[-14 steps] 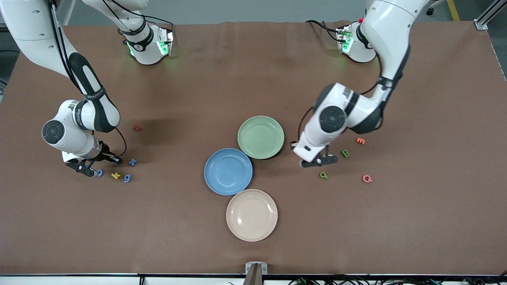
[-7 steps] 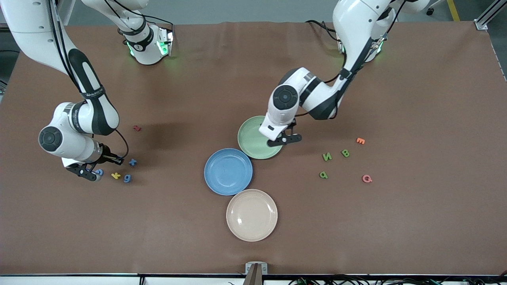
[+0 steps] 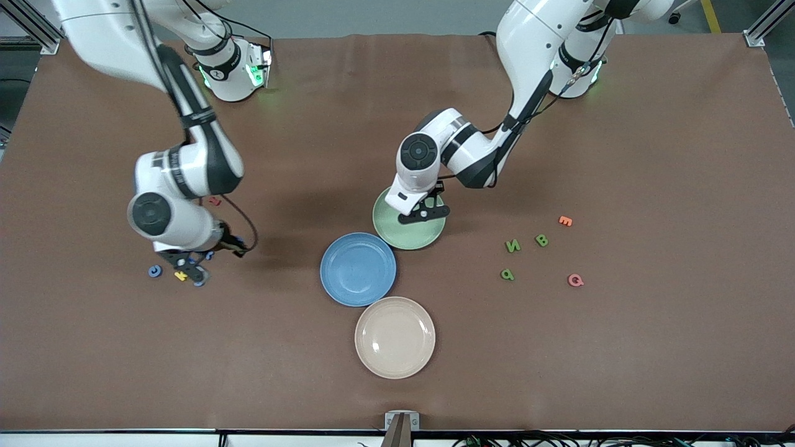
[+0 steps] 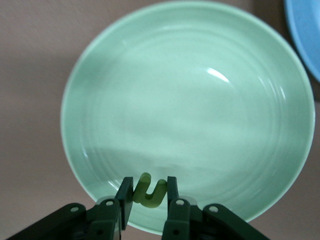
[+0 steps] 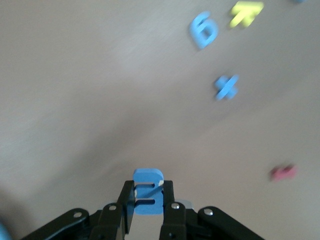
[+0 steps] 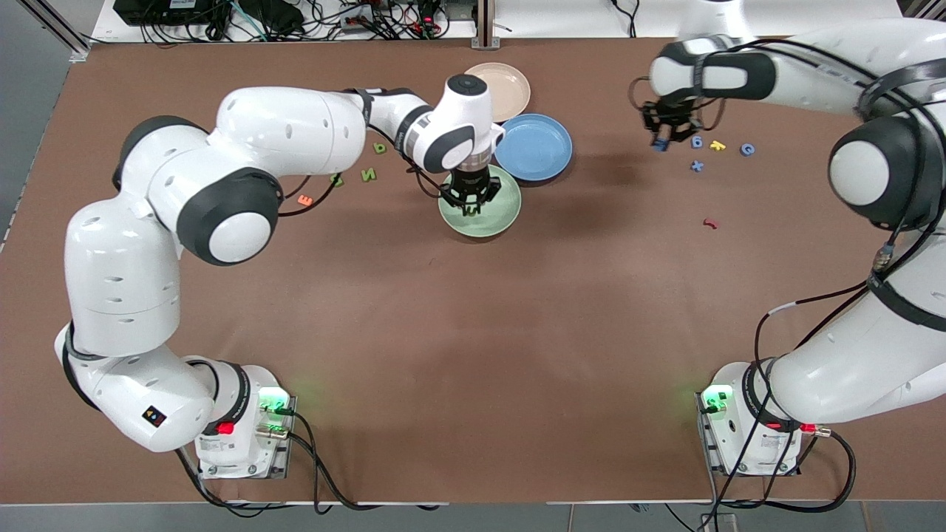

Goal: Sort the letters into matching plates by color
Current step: 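Carry green u to the green plate while the right gripper lifts blue E, then open the left gripper over the green plate while the right gripper nears blue plate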

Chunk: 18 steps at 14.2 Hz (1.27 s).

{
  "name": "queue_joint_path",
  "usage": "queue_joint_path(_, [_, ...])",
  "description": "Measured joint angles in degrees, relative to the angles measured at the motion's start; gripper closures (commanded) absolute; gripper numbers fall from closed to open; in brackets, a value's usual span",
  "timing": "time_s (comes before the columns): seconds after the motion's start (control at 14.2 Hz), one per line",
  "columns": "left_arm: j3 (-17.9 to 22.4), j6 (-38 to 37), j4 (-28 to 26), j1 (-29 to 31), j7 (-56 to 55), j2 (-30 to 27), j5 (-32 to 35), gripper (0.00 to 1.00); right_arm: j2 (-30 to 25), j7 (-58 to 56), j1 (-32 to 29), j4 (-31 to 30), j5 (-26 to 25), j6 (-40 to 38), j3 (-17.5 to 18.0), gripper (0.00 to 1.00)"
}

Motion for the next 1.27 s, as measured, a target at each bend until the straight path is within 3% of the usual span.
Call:
queue_joint_path(0.14, [0.00,0.00,0.30,-0.75,-0.13,0.67,0.00,0.77,0.33,7.18,4.55,2.21,1.48,0.01,0.05,0.99])
queue_joint_path(0.28, [0.01,0.00,0.50,-1.03,-0.13,0.88,0.00,0.50,1.78,11.65,7.63,5.24,3.67,0.01,0.03,0.99])
queue_joint_path(0.35, [0.01,0.00,0.57,-1.07,-0.13,0.88,0.00,0.24,2.89,13.66,8.71,6.91,4.12,0.01,0.02,0.99])
queue_joint_path(0.49, [0.03,0.00,0.75,-1.09,-0.13,0.88,0.00,0.05,5.39,17.02,10.27,10.15,4.27,0.01,0.00,0.99])
queue_joint_path(0.56, [0.05,0.00,0.89,-1.09,-0.13,0.88,0.00,0.01,6.60,18.29,10.89,11.59,4.31,0.02,-0.01,0.99])
queue_joint_path(0.99, [0.41,-0.07,2.01,0.23,0.11,-0.45,0.00,0.01,13.13,22.95,13.63,18.17,4.46,0.22,-0.03,0.99])
queue_joint_path(1.27, [0.65,-0.64,1.37,4.77,4.44,-3.09,0.00,0.01,16.99,24.12,14.64,19.86,4.46,2.97,-0.06,0.99])
